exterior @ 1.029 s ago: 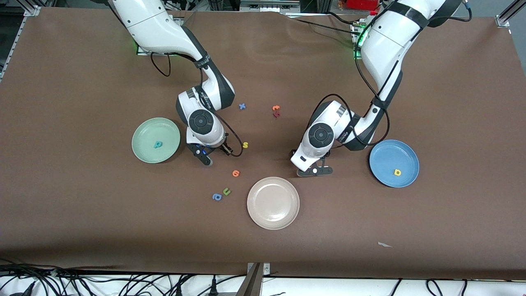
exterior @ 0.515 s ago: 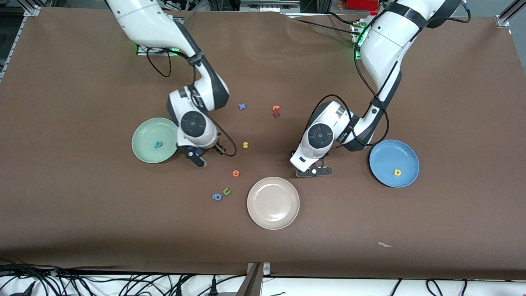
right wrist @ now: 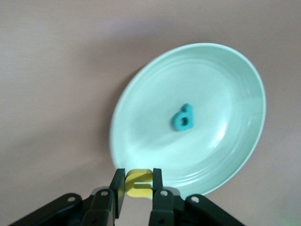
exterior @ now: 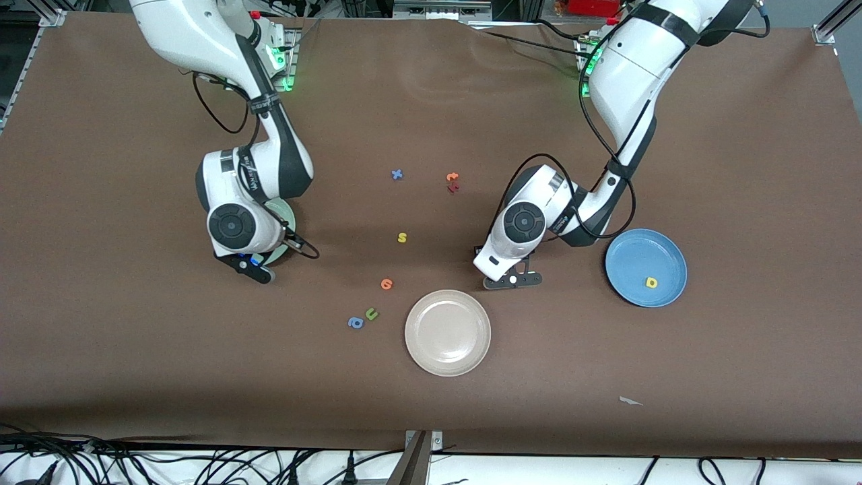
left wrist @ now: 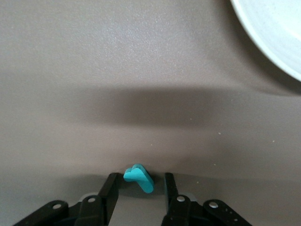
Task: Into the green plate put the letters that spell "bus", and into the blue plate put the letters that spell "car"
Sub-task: 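Place yellow u on the green plate with the right gripper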
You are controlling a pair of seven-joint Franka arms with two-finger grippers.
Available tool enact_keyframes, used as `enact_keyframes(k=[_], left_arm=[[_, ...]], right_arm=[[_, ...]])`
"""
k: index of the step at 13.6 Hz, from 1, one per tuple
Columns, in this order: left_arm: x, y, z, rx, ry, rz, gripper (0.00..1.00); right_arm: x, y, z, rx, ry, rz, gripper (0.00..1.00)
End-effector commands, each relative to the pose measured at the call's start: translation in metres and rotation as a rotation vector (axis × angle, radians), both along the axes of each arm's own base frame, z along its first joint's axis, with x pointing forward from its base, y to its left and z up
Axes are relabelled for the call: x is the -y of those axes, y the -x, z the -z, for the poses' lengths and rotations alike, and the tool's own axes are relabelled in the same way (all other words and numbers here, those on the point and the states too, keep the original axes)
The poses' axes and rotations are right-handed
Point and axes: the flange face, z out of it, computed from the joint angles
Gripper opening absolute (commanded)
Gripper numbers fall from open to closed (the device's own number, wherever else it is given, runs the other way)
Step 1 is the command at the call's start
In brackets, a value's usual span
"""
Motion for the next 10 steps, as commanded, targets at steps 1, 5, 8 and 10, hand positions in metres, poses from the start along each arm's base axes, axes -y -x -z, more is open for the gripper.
enact_keyframes(k=[1,5,8,10], left_arm=[[0.005,-0.002,0.002,-0.013,0.012,-0.017,0.44],[0.004,-0.002,0.006,-0.017,0.011,-0.018,0.39],[0.003,-0.003,0.006,-0.017,0.012,-0.013,0.35],[0.003,-0.003,0.007,-0.018,0.012,-0.009,0.33]], right_arm=[[0.017,0.018,0.016,-0.01,-0.021,-0.021,0.09],[0.026,0.026,0.033,-0.003,-0.034,-0.003,0.79],[0.013,0.015,0.003,0.008,-0.055,0.001,0.86],[-0.017,-0.001,-0.029,0.029,-0.079,0.065,0.85]])
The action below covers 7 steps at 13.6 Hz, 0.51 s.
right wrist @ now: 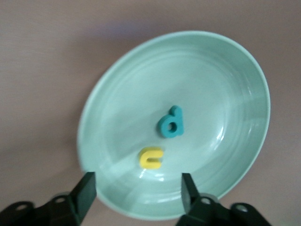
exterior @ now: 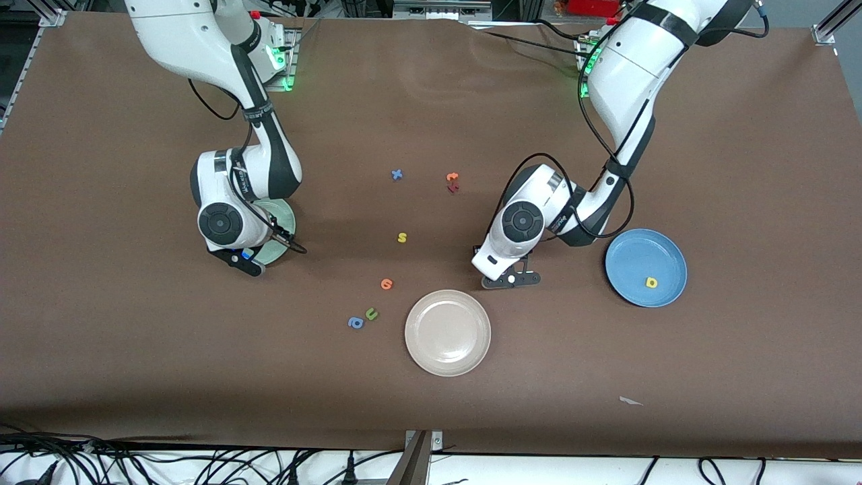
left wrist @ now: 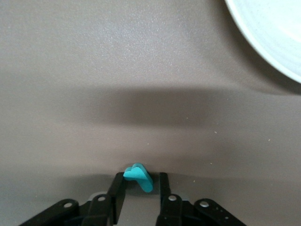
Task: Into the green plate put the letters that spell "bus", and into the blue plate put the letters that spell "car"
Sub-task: 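Grasp yellow s with the right gripper while the left gripper holds teal r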
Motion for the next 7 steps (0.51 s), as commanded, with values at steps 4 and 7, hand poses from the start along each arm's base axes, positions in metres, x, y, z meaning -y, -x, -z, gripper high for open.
enact_keyframes(k=[4,7], left_arm=[[0.0,-0.003,0.009,-0.022,0.009,-0.009,0.27],[0.0,-0.003,0.009,-0.022,0.009,-0.009,0.24]], right_arm=[[-0.123,-0.012,-0.048,0.077,-0.085,0.285,0.81],[-0.201,0.007,-0.017,0.155,-0.084,0.372,0.74]])
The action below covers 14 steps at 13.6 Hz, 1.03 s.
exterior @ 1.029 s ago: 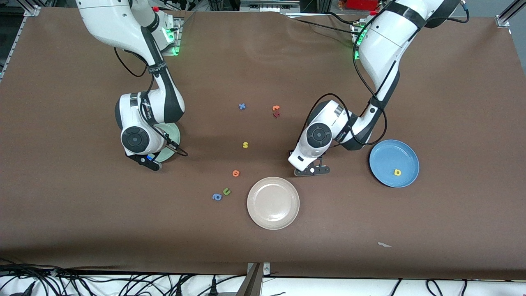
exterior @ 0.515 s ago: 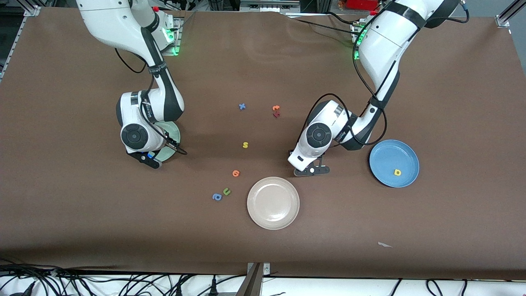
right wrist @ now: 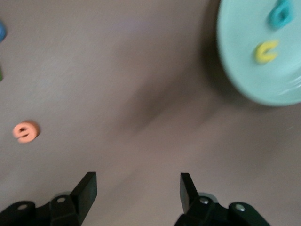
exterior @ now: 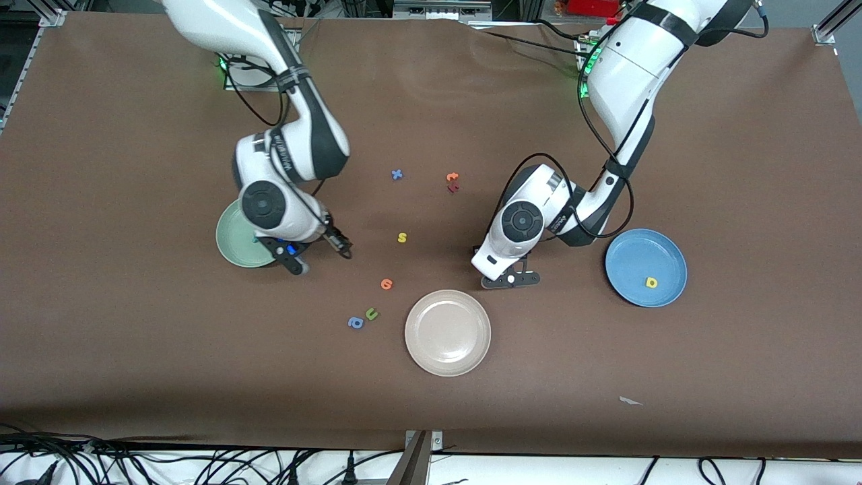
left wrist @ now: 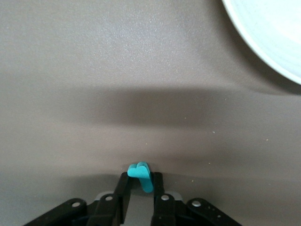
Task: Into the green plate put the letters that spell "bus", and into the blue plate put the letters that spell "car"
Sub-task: 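Grasp yellow s with the right gripper while the left gripper holds teal r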
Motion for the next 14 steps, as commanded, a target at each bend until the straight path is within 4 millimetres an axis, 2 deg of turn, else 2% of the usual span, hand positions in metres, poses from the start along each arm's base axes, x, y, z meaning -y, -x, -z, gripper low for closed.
enact_keyframes(k=[1,3,4,7,9,12,14], left_arm=[[-0.001,-0.003,0.01,-0.023,0.007,-0.011,0.24],[-0.002,-0.003,0.01,-0.022,0.006,-0.01,0.24],[-0.002,-0.003,0.012,-0.025,0.005,-0.01,0.24],[-0.003,-0.004,0.012,-0.027,0.007,-0.023,0.25],[-0.003,-0.003,0.013,-0.046,0.029,-0.056,0.25],[-0.004,-0.004,0.016,-0.06,0.039,-0.083,0.25],[-0.006,-0.004,0.017,-0.061,0.037,-0.088,0.25]], right_arm=[[-0.056,0.008,0.037,0.058,0.008,0.09,0.68],[-0.089,0.027,0.056,0.1,0.006,0.063,0.64],[-0.099,0.032,0.065,0.116,0.002,0.074,0.6],[-0.102,0.033,0.082,0.137,0.0,0.093,0.58],[-0.112,0.043,0.092,0.129,0.0,0.076,0.57],[-0.115,0.043,0.099,0.151,-0.011,0.078,0.54],[-0.115,0.043,0.099,0.153,-0.011,0.075,0.47]])
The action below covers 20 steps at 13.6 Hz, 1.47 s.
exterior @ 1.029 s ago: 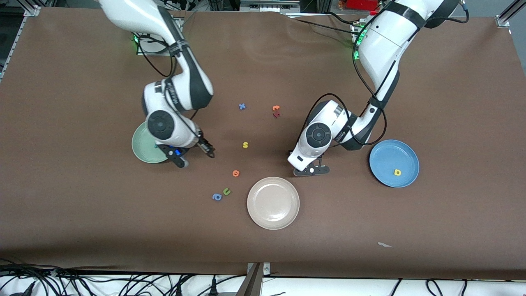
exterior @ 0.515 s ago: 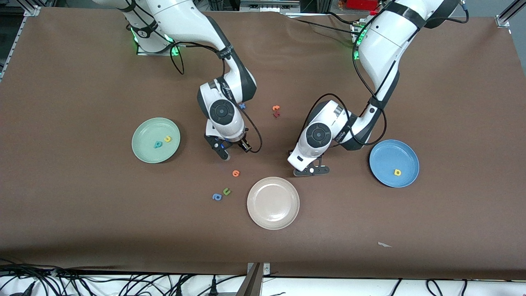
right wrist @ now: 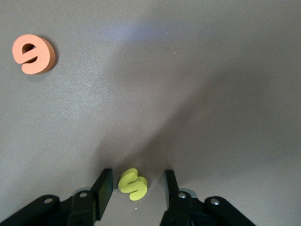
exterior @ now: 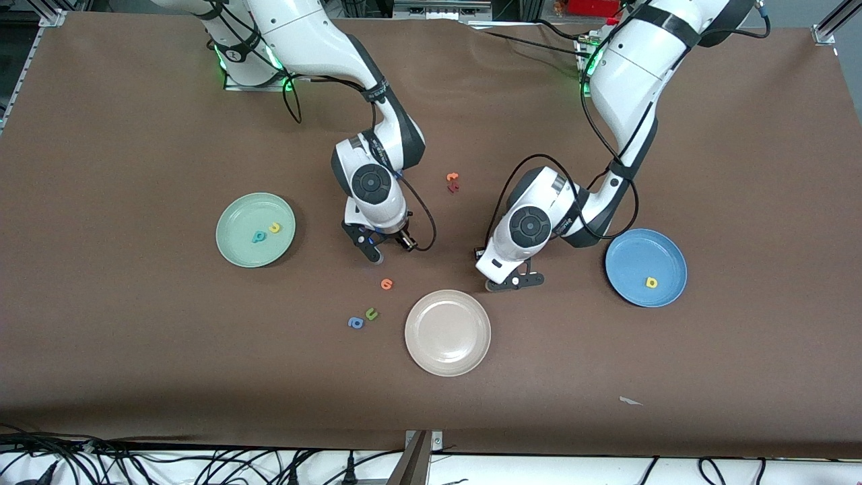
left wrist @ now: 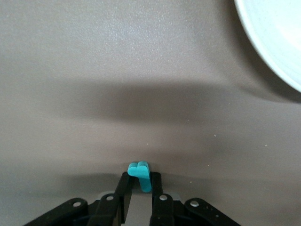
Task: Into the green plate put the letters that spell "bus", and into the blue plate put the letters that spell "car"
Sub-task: 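Grasp yellow s with the right gripper while the left gripper holds teal r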
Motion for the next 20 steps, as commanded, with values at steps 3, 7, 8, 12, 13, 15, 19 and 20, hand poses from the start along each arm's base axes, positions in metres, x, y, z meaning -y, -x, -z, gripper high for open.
enact_keyframes(k=[3,7,8,12,13,15,19,20], left_arm=[[0.001,-0.006,0.013,-0.025,0.008,-0.061,0.26],[0.002,-0.01,0.012,-0.021,0.005,-0.105,0.26],[0.001,-0.01,0.014,-0.022,0.004,-0.107,0.26],[0.001,-0.013,0.013,-0.018,0.007,-0.111,0.21],[0.001,-0.013,0.013,-0.018,0.007,-0.111,0.19],[0.001,-0.013,0.013,-0.017,0.005,-0.118,0.14],[0.001,-0.013,0.013,-0.017,0.005,-0.118,0.09],[0.001,-0.013,0.013,-0.018,0.003,-0.115,0.08]], right_arm=[[-0.011,0.002,0.006,0.003,-0.013,0.003,0.39],[-0.014,0.004,0.006,0.004,-0.015,-0.016,0.19],[-0.013,0.003,0.006,0.005,-0.014,-0.017,0.13],[-0.011,0.0,-0.001,0.006,-0.012,-0.019,0.12],[-0.011,0.0,-0.004,0.007,-0.013,-0.019,0.12],[-0.005,-0.007,-0.024,-0.006,-0.01,-0.029,0.12],[0.058,-0.042,-0.086,-0.08,0.036,-0.165,0.12],[0.086,-0.052,-0.102,-0.113,0.052,-0.215,0.12]])
